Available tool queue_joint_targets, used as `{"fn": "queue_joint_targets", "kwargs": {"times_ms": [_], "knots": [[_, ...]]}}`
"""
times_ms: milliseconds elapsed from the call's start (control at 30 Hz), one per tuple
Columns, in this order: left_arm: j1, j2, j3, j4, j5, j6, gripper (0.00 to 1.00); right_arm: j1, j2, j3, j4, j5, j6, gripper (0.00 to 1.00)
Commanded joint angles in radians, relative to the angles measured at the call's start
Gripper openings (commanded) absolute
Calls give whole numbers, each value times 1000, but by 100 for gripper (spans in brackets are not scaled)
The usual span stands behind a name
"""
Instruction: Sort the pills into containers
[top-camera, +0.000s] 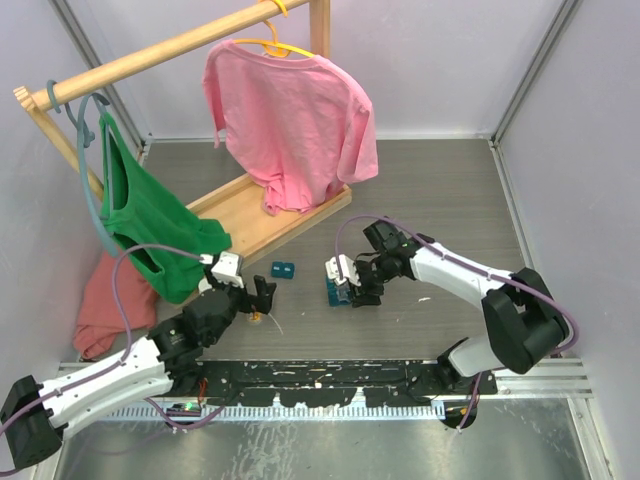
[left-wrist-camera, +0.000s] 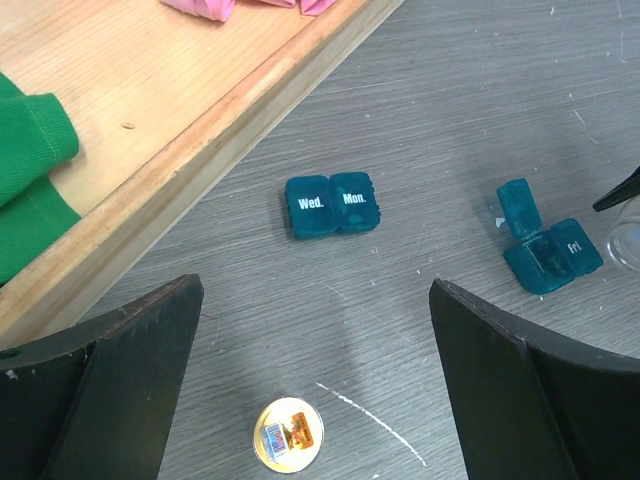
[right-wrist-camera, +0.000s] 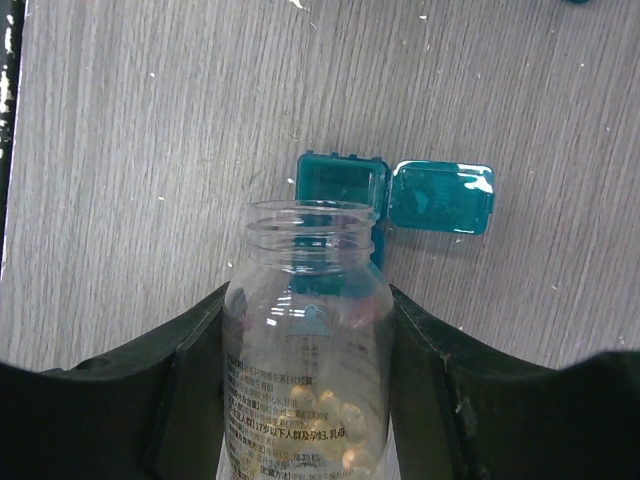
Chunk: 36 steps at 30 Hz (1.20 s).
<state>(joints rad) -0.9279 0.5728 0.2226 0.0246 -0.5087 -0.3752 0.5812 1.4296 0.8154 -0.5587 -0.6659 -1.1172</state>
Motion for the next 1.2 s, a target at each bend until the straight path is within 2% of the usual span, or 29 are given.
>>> {"fn": "queue_joint_targets", "kwargs": {"times_ms": [0,1167], "knots": [[3,-52,-17,25,-42,-3,98,28,11,31,40,61,46,1],[3,-33,-19,33,-44,-7,98,119,73,114,-44,256,100,1]]}}
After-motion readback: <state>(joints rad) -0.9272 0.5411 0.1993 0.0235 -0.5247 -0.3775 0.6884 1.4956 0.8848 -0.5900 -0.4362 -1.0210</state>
